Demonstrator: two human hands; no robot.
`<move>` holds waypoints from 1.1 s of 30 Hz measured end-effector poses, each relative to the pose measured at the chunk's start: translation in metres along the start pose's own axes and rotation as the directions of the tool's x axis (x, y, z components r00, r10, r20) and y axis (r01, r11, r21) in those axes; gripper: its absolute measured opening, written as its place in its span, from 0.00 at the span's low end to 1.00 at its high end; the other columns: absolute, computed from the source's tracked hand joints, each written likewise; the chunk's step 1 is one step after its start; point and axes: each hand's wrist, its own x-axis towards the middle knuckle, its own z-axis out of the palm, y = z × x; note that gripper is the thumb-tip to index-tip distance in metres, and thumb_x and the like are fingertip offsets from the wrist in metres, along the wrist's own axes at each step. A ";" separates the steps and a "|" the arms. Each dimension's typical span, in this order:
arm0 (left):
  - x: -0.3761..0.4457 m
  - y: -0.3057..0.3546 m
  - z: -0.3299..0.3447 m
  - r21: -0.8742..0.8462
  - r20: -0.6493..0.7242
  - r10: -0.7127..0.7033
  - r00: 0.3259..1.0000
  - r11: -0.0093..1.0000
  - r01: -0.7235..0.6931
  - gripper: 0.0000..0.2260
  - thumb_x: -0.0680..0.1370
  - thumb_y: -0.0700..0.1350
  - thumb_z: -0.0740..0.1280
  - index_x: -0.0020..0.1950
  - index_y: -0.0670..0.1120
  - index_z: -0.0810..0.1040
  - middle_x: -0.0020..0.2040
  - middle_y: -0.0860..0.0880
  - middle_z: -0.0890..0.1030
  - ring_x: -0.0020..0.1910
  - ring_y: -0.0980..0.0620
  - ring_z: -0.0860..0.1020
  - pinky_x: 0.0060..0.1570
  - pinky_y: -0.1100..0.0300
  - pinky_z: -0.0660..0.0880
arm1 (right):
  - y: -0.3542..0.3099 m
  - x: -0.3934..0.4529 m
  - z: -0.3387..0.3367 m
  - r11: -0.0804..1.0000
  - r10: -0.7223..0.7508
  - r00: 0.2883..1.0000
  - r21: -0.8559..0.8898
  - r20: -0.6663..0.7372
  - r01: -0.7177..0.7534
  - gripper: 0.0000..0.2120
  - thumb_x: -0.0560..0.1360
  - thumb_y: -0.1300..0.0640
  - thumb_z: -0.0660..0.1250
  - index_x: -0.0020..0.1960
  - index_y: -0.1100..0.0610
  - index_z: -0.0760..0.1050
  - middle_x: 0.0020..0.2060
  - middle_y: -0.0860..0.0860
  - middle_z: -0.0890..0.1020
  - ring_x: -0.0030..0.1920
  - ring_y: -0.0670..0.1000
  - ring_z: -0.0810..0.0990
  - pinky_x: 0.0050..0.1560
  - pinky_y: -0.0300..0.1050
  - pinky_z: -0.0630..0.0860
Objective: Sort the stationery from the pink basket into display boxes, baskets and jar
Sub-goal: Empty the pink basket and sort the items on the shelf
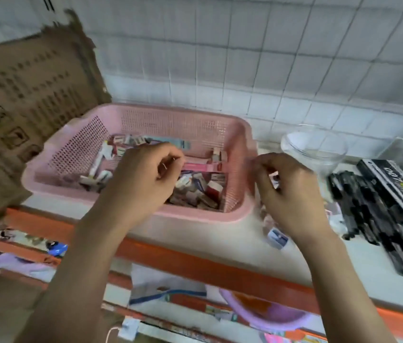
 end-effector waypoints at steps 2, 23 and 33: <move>0.006 -0.033 -0.015 0.047 0.095 -0.087 0.992 0.995 0.083 0.06 0.76 0.40 0.67 0.51 0.45 0.81 0.44 0.52 0.82 0.40 0.59 0.77 0.38 0.74 0.68 | -0.020 0.016 0.017 0.999 -0.016 0.999 -0.046 0.043 0.018 0.09 0.73 0.59 0.61 0.46 0.59 0.80 0.40 0.55 0.82 0.40 0.56 0.79 0.42 0.47 0.71; 0.113 -0.153 0.004 0.626 0.683 -0.415 0.601 0.757 -0.187 0.42 0.71 0.57 0.69 0.77 0.52 0.48 0.76 0.47 0.53 0.74 0.43 0.55 0.70 0.46 0.60 | -0.055 0.108 0.114 0.844 0.365 0.301 -0.449 0.881 0.293 0.51 0.70 0.46 0.71 0.77 0.51 0.36 0.77 0.50 0.40 0.76 0.55 0.42 0.72 0.59 0.53; 0.103 -0.137 -0.001 0.703 0.657 -0.491 0.572 0.673 -0.230 0.39 0.72 0.51 0.64 0.77 0.54 0.44 0.77 0.45 0.51 0.74 0.42 0.55 0.70 0.47 0.59 | -0.062 0.093 0.126 0.931 0.266 0.467 -0.350 0.843 0.101 0.34 0.72 0.62 0.69 0.73 0.58 0.56 0.37 0.43 0.65 0.35 0.43 0.67 0.35 0.32 0.65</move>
